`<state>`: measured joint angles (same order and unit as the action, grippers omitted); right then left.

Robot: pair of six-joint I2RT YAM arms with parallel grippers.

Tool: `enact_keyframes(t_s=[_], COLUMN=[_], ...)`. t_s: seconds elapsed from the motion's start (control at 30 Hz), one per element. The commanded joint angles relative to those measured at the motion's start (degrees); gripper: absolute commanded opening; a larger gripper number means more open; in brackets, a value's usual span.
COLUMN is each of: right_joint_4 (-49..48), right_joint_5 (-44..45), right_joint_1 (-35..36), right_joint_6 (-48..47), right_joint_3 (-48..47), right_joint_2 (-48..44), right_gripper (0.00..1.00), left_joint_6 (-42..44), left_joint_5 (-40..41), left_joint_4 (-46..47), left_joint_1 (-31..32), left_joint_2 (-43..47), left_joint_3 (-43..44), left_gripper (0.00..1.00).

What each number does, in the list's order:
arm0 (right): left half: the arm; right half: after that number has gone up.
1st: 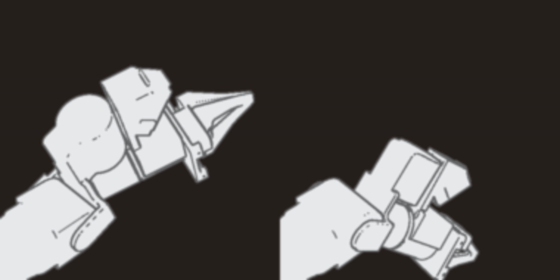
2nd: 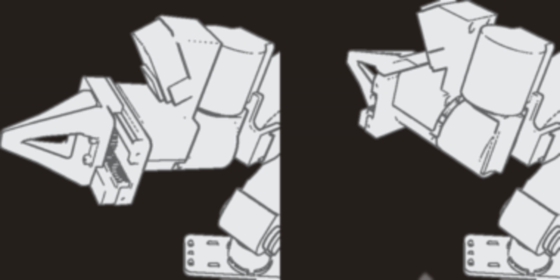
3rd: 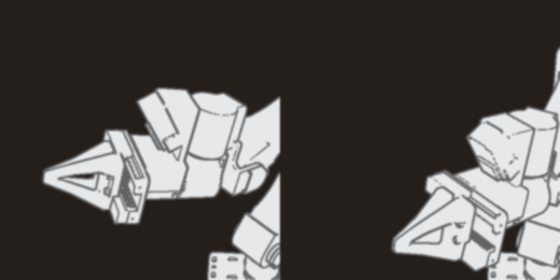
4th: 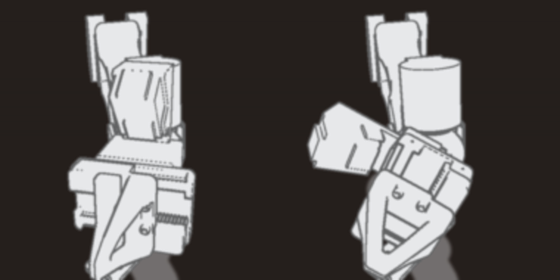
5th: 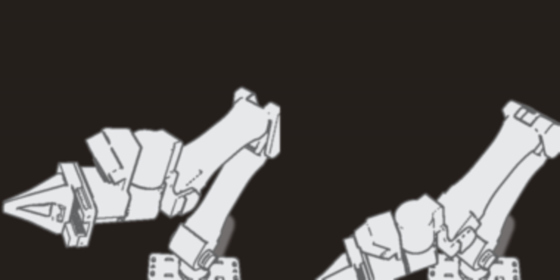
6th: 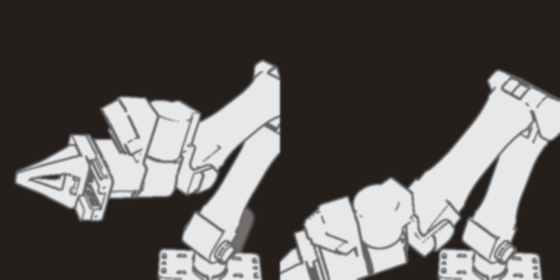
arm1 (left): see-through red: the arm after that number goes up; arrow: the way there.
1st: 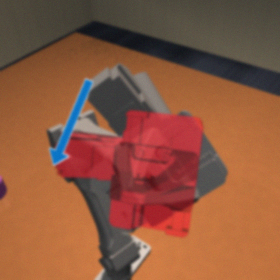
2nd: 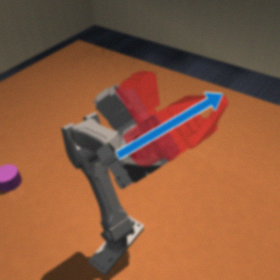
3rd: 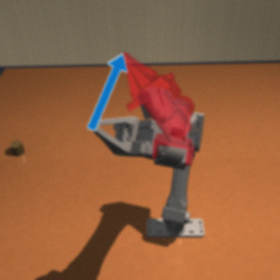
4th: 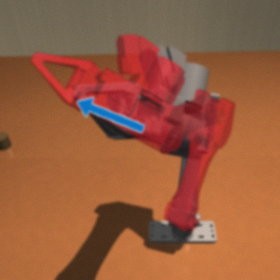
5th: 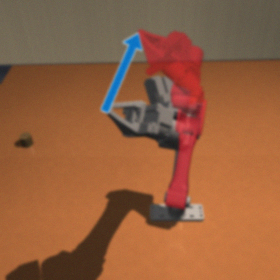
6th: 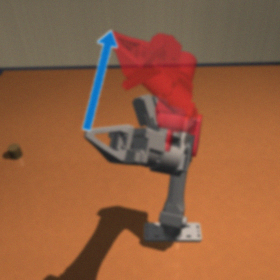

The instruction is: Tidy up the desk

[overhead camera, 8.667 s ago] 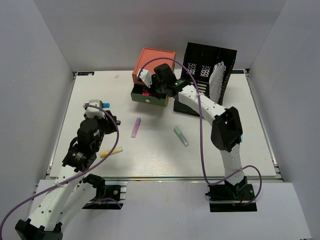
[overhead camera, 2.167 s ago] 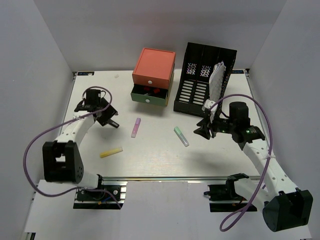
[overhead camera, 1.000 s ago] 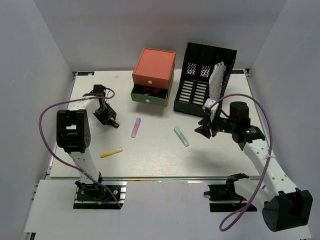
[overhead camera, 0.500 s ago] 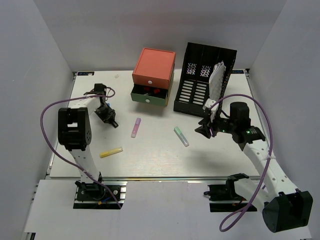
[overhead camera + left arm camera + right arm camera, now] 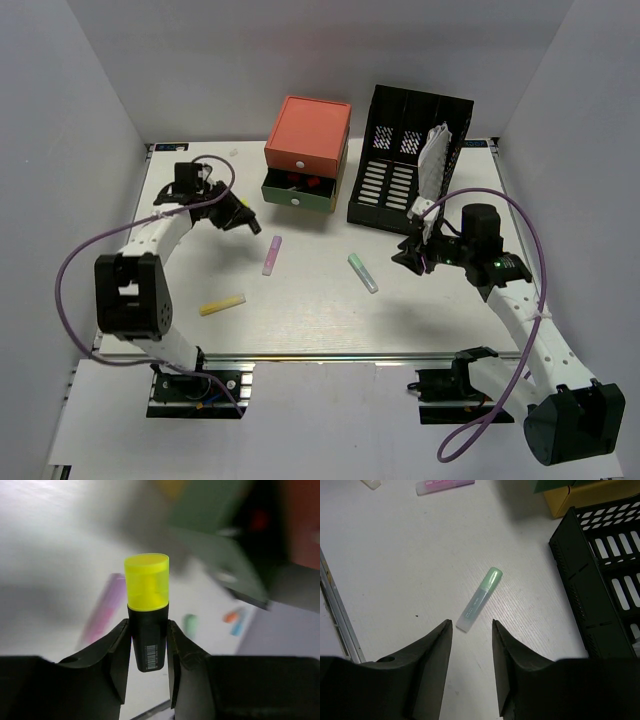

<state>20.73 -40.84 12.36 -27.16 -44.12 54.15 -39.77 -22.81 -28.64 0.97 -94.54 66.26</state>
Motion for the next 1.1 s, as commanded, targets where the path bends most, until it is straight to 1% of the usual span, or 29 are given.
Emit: enact_keyframes(t_s=[0.0, 0.03, 0.07, 0.1, 0.13, 0.17, 0.2, 0.23, 0.33, 0.4, 0.47, 0.5, 0.57, 0.6, 0.7, 0.83, 0.93, 1.07], right_joint_4=[-2.2, -2.2, -2.4, -2.2, -2.4, -2.3, -2.2, -2.2, -2.3, -2.5, -2.7, -2.5, -2.6, -2.6, -2.6, -2.7, -2.7, -2.7], right_joint_5=[-0.6, -0.6, -0.6, -0.6, -0.6, -0.6, -0.6, -0.6, -0.4, -0.4, -0.3, -0.3, -0.1, -0.1, -0.2, 0.0, 0.1, 0.1], right_joint_1=[-0.6, -0.4, -0.5, -0.6, -0.5, -0.6, -0.7, -0.6, -0.8, -1.1, -1.1, -1.3, -1.4, -1.3, -1.2, -1.3, -1.5, -1.5], right_joint_6=[0.2, 0.2, 0.2, 0.2, 0.3, 0.3, 0.2, 0.3, 0.4, 0.4, 0.6, 0.6, 0.6, 0.5, 0.5, 0.5, 0.5, 0.5], right_joint_3=[0.3, 0.3, 0.4, 0.4, 0.3, 0.3, 0.3, 0.3, 0.3, 0.4, 0.4, 0.4, 0.5, 0.5, 0.6, 0.6, 0.6, 0.6], right_joint_2=[-0.9, -0.9, -0.8, -0.8, -0.7, -0.6, -0.7, -0.5, -0.9, -1.1, -1.2, -1.2, -1.2, -1.2, -1.3, -1.3, -1.3, -1.4], right_gripper=[0.42, 0.41, 0.4, 0.36, 0.32, 0.26, 0.09, 0.0, 0.0, 0.0, 0.0, 0.0, 0.0, 0.0, 0.0, 0.0, 0.0, 0.0], left_joint_6=[-8.5, -11.0, -16.8, -19.5, -21.7, -24.7, -25.5, -26.1, -29.2, -32.6, -34.7, -35.4, -37.2, -37.9, -40.1, -42.3, -43.6, -44.4], left_joint_5=[-14.6, -15.8, -17.2, -17.7, -17.7, -16.6, -15.8, -14.8, -10.5, -7.6, -5.4, -3.0, -0.1, 3.1, 8.5, 15.1, 18.2, 20.1], left_joint_4=[14.0, 16.9, 19.7, 24.8, 27.5, 28.2, 30.0, 30.0, 30.4, 32.9, 33.0, 33.0, 32.1, 32.1, 31.1, 27.0, 25.8, 23.6], left_joint_1=[0.4, 1.0, 1.0, 1.8, 3.0, 3.6, 4.3, 5.5, 7.1, 8.0, 9.7, 9.7, 11.2, 11.2, 12.9, 15.1, 16.7, 18.0], left_joint_2=[6.5, 7.1, 7.8, 8.0, 7.8, 6.8, 6.2, 5.3, 3.1, 2.3, 1.7, 1.5, 1.5, 1.6, 1.9, 2.2, 1.6, -0.8], left_joint_3=[-2.3, -3.8, -4.4, -4.7, -4.5, -3.5, -2.3, 0.5, 2.8, 3.2, 3.6, 3.7, 3.7, 3.5, 3.6, 5.1, 6.2, 8.4], left_gripper=[0.0, 0.0, 0.0, 0.0, 0.0, 0.0, 0.0, 0.0, 0.0, 0.0, 0.0, 0.0, 0.0, 0.0, 0.0, 0.0, 0.0, 0.01])
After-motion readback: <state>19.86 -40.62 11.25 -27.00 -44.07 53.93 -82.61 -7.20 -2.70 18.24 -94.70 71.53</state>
